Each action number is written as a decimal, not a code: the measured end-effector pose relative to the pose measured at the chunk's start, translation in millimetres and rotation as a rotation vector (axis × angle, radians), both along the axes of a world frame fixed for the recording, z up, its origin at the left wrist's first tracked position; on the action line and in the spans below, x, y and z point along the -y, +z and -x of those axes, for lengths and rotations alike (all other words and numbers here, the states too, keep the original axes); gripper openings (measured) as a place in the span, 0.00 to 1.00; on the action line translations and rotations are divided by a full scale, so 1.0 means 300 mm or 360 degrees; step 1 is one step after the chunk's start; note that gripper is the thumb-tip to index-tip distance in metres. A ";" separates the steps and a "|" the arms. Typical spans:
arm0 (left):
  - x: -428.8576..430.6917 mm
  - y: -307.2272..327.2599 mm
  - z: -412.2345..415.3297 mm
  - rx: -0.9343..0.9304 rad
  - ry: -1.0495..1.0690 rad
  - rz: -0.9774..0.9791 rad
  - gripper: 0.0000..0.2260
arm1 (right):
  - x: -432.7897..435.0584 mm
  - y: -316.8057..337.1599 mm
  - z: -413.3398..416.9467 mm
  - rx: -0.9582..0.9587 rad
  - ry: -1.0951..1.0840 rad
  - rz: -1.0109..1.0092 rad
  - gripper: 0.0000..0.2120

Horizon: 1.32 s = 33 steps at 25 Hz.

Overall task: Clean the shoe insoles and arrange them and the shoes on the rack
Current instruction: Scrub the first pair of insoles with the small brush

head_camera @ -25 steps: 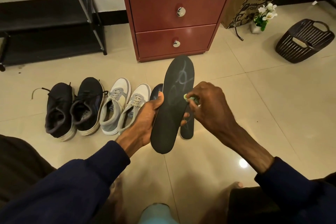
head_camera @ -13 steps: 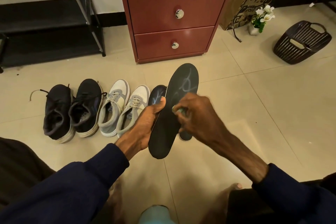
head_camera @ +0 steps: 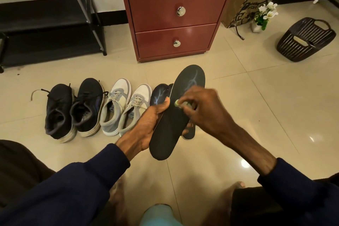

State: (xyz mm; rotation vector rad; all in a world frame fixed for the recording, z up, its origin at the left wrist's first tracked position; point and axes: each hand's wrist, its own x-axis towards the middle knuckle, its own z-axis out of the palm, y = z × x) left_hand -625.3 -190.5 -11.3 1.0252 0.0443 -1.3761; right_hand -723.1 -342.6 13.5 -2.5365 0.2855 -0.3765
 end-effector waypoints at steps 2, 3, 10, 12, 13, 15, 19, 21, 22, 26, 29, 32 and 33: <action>0.000 0.018 0.010 0.0023 -0.0066 0.0011 0.23 | 0.065 0.000 -0.006 0.0120 -0.0308 0.0058 0.08; -0.002 0.022 0.015 0.0014 -0.0077 0.0005 0.24 | 0.063 -0.001 0.001 0.0128 -0.0363 0.0038 0.08; -0.004 0.026 0.005 -0.0056 -0.0080 0.0029 0.22 | 0.012 0.018 0.012 -0.0014 -0.0072 0.0029 0.08; -0.003 0.044 0.015 -0.0062 -0.0113 0.0024 0.24 | 0.057 0.009 0.007 0.0043 -0.0318 0.0103 0.09; -0.004 0.044 0.017 -0.0062 -0.0110 -0.0001 0.24 | 0.038 0.004 0.013 0.0037 -0.0314 0.0090 0.08; -0.010 0.027 0.014 -0.0067 -0.0066 -0.0072 0.22 | -0.052 0.001 0.033 -0.0058 0.0003 -0.0006 0.07; -0.012 0.009 0.004 -0.0042 -0.0077 -0.0085 0.23 | -0.002 -0.002 0.023 -0.0090 -0.0014 -0.0087 0.07; -0.011 0.024 0.011 -0.0033 -0.0103 -0.0090 0.24 | 0.054 -0.020 0.021 -0.0016 -0.0319 0.0049 0.09; -0.010 0.025 0.014 -0.0038 -0.0105 -0.0101 0.24 | 0.047 -0.026 0.026 0.0002 -0.0374 0.0079 0.09; -0.016 -0.001 0.010 -0.0048 -0.0087 -0.0142 0.23 | -0.074 -0.006 0.060 -0.0122 0.0144 -0.0108 0.07; -0.010 -0.002 0.009 -0.0043 -0.0142 -0.0089 0.24 | 0.015 -0.011 0.032 -0.0030 -0.0122 -0.0068 0.07; -0.010 0.002 0.020 -0.0075 -0.0170 -0.0093 0.26 | 0.025 -0.028 0.029 0.0055 -0.0388 0.0045 0.06; -0.012 -0.003 0.020 -0.0081 -0.0156 -0.0106 0.25 | -0.011 -0.030 0.035 0.0028 -0.0284 0.0020 0.06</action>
